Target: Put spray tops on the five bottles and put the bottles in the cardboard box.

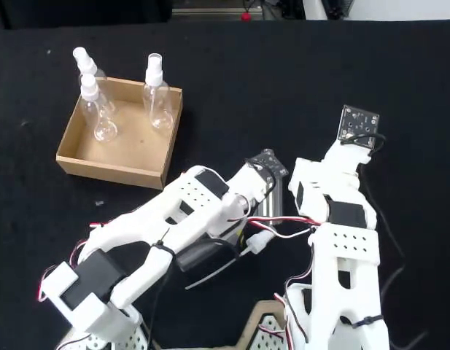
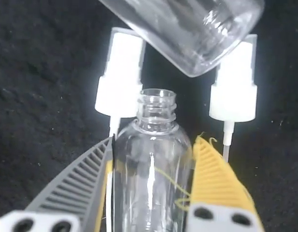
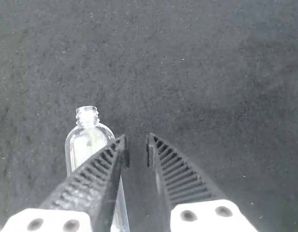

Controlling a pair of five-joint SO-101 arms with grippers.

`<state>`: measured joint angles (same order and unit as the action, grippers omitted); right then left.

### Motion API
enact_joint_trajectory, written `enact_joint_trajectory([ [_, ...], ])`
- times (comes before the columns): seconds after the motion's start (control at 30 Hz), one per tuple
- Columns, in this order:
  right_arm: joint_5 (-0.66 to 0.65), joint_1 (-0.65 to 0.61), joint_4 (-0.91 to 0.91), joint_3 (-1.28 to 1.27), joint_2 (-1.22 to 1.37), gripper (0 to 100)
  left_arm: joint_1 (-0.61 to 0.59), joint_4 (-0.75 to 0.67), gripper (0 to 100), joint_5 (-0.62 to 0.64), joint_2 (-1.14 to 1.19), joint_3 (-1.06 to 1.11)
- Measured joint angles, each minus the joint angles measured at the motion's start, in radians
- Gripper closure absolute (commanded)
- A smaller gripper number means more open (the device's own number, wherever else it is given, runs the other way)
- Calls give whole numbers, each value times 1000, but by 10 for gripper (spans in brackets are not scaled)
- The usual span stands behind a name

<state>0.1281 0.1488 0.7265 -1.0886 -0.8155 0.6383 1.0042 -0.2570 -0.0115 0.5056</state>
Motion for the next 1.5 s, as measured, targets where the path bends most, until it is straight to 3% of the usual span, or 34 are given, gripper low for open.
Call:
enact_joint_trajectory([
  [0.2, 0, 0, 0, 0, 0, 924, 0, -11, 830, 0, -5, 17],
  [0.4, 0, 0, 0, 0, 0, 924, -20, 204, 830, -31, -184, -44],
  [0.63, 0, -8, 3, 0, 0, 924, -279, 420, 830, -101, -517, -68],
  [0.77, 0, -104, 43, 0, 0, 924, -433, 465, 830, -104, -689, -51],
  [0.87, 0, -195, 58, 0, 0, 924, -597, 410, 830, -104, -833, 46],
  [1.0, 0, -295, 72, 0, 0, 924, -825, 213, 830, -104, -1042, 279],
  [1.1, -17, -358, 123, 14, 0, 923, -933, 84, 830, -54, -1201, 448],
  [1.23, -25, -480, 189, 83, 15, 907, -984, -6, 830, 28, -1376, 598],
  [1.4, 61, -618, 201, 126, 150, 779, -993, -32, 830, 120, -1514, 724],
  [1.5, 130, -649, 206, 152, 258, 809, -993, -32, 830, 157, -1576, 781],
])
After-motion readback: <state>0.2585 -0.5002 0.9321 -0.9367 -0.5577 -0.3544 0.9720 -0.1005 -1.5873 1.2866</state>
